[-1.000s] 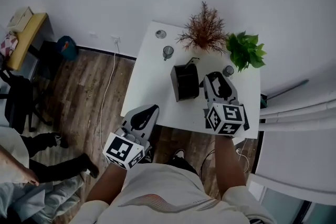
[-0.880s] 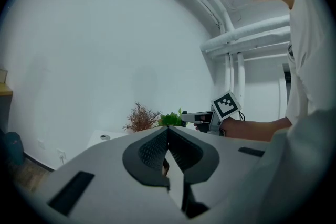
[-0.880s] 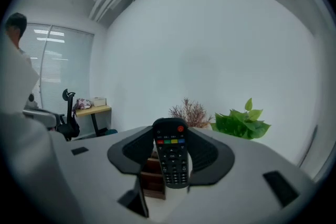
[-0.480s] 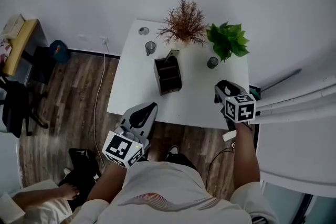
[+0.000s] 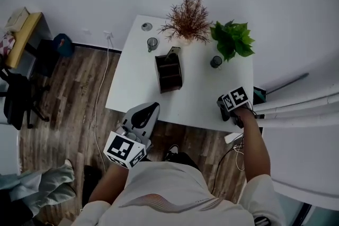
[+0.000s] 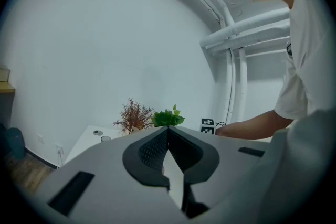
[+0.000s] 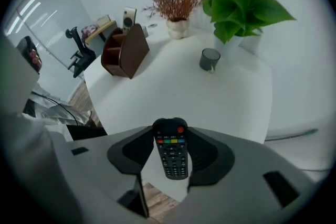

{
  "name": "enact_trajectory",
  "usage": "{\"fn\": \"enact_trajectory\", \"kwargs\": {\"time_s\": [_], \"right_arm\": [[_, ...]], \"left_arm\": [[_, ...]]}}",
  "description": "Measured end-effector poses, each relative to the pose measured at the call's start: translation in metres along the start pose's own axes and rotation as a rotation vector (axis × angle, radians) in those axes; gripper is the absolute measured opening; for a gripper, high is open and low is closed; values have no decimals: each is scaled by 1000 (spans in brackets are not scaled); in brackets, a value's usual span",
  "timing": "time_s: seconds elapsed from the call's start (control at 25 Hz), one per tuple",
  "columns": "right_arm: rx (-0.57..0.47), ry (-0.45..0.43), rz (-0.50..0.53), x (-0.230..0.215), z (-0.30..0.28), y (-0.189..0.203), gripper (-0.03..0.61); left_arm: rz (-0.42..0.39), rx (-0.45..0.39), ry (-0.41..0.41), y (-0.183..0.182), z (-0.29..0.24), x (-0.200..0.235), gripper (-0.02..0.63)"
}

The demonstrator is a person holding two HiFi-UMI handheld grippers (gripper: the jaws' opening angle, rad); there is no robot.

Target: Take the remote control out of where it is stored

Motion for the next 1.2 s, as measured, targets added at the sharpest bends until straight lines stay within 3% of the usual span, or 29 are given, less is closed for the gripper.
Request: {"fn": "enact_trajectory", "kwargs": {"time_s": [0.2,0.56,0.96,1.2], "right_arm": [[165,-14,40,-7,-34,-7,204],[283,-36,94,-2,-64,-22,204],[255,-40,83,4,-73,-19,204],[127,-21,36,2,-47,-20,213]], "left_arm": [[8,4,-28,1,0,6,8],[24,1,-63,2,2,16,8],[22,3,-70,0,7,24,8],[14,3,-60,-2,14,24,8]]}}
Point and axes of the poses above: the fingertips, and each gripper's own axes: z backward along the fingers, x to its left, y out of its underside, the point moved 10 cm from there along z, backward along the fingers, and after that the axes turned 8 degrees about x, right-handed, at the moved point
